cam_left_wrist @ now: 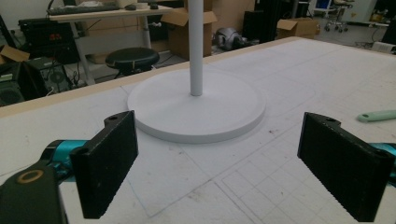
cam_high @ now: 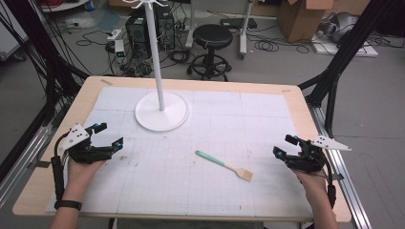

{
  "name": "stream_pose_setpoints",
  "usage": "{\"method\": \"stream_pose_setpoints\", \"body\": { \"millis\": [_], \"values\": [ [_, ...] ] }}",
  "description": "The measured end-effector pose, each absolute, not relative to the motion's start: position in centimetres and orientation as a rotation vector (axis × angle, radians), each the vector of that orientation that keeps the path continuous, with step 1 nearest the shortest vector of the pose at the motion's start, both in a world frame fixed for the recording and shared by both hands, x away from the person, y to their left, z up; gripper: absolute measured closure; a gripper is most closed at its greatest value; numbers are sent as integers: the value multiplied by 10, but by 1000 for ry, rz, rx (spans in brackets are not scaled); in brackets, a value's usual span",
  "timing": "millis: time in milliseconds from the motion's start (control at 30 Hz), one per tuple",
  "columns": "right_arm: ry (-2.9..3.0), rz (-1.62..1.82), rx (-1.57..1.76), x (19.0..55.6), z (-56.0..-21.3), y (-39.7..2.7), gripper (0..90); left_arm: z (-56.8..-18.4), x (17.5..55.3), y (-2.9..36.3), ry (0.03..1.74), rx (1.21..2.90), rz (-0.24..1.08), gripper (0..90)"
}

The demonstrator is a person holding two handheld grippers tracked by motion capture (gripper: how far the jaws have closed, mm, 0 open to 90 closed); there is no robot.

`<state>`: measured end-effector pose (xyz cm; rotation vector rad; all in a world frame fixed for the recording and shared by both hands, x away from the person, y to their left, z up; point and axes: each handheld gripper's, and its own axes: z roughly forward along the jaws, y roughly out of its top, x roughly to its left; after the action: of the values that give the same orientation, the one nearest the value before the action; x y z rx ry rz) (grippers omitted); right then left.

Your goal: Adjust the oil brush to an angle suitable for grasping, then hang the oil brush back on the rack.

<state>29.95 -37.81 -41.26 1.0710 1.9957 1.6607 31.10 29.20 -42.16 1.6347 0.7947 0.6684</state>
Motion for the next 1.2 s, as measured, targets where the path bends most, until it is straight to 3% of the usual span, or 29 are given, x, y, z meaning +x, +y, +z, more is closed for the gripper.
{"method": "stream_pose_setpoints", "body": {
  "millis": [800,1200],
  "values": [
    [2045,1660,1027,305,-403,-360,140,-420,310,291,785,1626,659,129],
    [2171,1595,973,320,-408,-325,127,-420,310,290,779,1630,651,129]
  ]
}}
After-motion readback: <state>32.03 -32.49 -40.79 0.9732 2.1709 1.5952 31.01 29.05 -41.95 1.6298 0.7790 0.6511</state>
